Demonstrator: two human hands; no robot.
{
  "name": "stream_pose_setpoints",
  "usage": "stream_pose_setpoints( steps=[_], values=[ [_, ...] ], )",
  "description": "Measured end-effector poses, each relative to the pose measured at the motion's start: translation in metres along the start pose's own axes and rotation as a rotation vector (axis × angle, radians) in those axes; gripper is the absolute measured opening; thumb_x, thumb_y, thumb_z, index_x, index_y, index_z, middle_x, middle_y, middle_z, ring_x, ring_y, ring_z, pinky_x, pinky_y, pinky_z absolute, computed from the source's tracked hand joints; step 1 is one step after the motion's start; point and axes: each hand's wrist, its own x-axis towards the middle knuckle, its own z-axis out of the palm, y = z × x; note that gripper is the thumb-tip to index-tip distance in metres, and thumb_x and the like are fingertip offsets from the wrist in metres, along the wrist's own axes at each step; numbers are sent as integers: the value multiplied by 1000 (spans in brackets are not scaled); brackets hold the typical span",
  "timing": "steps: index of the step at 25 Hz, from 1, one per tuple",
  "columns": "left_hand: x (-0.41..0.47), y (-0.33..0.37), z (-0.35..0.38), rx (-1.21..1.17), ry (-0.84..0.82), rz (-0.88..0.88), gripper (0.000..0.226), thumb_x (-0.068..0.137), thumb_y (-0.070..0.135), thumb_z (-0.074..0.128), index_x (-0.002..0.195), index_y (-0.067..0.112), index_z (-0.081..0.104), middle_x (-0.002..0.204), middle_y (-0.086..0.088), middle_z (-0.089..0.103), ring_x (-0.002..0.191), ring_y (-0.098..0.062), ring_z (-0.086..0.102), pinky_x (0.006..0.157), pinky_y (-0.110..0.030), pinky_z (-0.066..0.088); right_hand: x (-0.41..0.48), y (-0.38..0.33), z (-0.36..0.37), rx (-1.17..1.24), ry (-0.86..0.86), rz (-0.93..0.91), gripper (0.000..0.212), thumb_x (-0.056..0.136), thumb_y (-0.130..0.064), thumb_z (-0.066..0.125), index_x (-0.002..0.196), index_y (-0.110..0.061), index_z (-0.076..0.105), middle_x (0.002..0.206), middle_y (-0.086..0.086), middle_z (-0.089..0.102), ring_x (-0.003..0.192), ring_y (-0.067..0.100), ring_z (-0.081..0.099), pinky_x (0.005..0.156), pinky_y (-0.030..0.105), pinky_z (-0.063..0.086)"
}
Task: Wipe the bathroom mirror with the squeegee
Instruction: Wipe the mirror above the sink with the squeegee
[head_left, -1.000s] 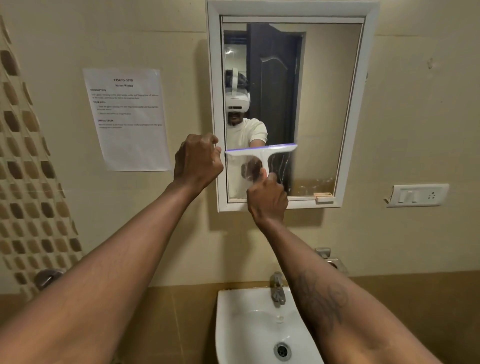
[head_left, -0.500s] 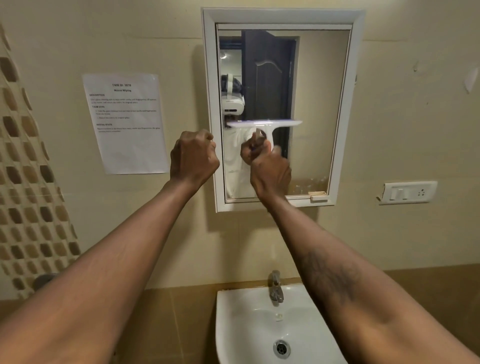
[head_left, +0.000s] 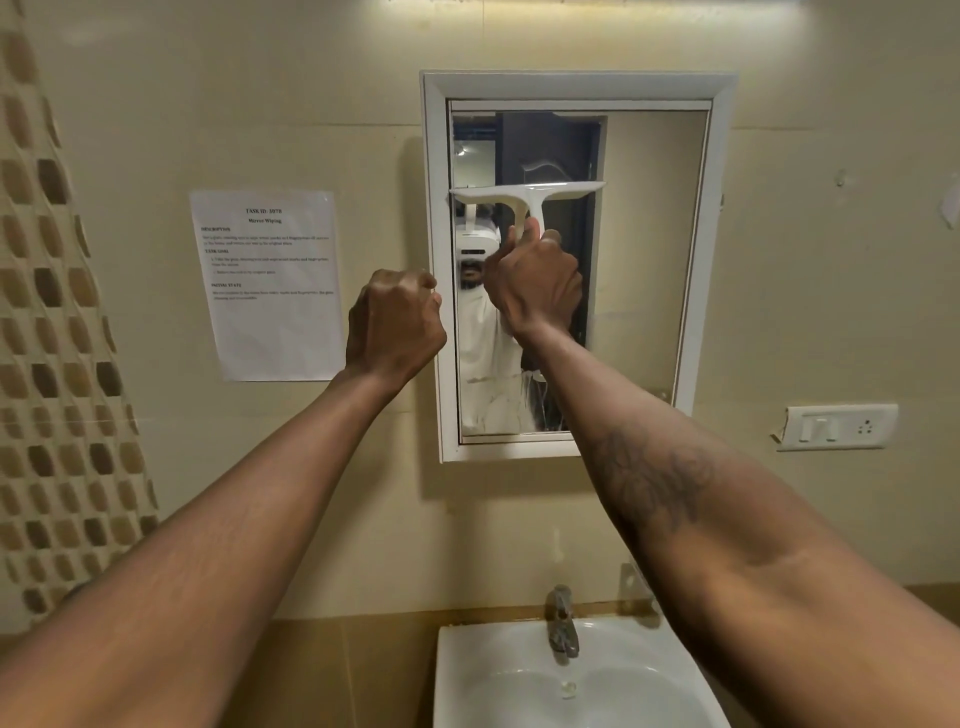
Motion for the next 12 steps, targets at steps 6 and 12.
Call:
stream_pose_setpoints(
  steps=[6,12],
  values=[
    [-3,-9,8,5,-26,-29,22,93,20,58,109,11,71,100,-16,71,102,-34,63,77,-39,52,-8,13,10,-44,-26,-4,49,111,-48,29,113,-14,64,92,0,66,78,17,66,63,30,53],
    [-15,-12,16,13,-83,-65,22,94,22,56,109,13,69,104,-15,69,102,-34,62,80,-40,53,-41,42,11,-128,-73,-16,50,112,-50,26,108,-17,63,93,-2,61,77,15,60,60,29,43]
  ],
)
